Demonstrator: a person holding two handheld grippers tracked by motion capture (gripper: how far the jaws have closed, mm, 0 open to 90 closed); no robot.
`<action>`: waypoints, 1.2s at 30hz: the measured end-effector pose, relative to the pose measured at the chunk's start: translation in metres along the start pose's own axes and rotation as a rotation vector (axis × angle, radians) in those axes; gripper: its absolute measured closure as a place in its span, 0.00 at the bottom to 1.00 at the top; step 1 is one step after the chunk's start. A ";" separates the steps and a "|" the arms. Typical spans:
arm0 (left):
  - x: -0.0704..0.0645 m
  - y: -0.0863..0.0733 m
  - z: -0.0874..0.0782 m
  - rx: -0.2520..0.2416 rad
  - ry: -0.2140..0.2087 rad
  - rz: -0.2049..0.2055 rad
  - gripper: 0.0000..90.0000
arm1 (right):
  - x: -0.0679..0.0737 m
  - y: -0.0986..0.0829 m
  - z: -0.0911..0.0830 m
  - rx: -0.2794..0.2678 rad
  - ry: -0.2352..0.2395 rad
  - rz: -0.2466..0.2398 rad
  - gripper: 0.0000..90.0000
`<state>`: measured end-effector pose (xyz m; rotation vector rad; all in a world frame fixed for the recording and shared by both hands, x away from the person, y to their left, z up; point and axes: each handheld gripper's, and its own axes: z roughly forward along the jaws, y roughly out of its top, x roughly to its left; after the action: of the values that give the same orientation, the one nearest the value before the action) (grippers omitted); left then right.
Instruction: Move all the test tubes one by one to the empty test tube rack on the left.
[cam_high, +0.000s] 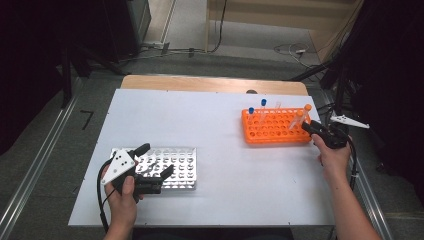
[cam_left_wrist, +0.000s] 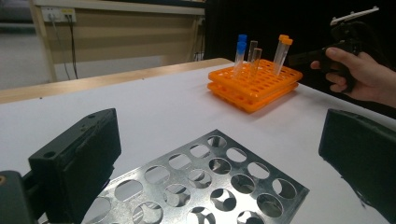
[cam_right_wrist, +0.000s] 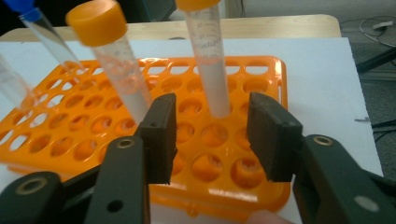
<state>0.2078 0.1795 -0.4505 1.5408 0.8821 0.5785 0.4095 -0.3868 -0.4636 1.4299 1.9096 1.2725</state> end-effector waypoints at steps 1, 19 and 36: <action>0.000 0.000 0.000 0.002 0.000 -0.001 0.00 | 0.000 0.002 0.003 0.004 -0.003 0.005 0.61; 0.010 0.000 -0.009 0.001 0.017 -0.009 0.00 | 0.010 0.001 0.036 -0.017 -0.106 -0.064 0.80; 0.001 0.010 0.000 0.013 -0.035 0.007 0.00 | 0.008 0.015 0.007 -0.097 -0.059 -0.012 0.81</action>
<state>0.2103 0.1800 -0.4407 1.5624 0.8555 0.5504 0.4194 -0.3761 -0.4522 1.3890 1.7908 1.2851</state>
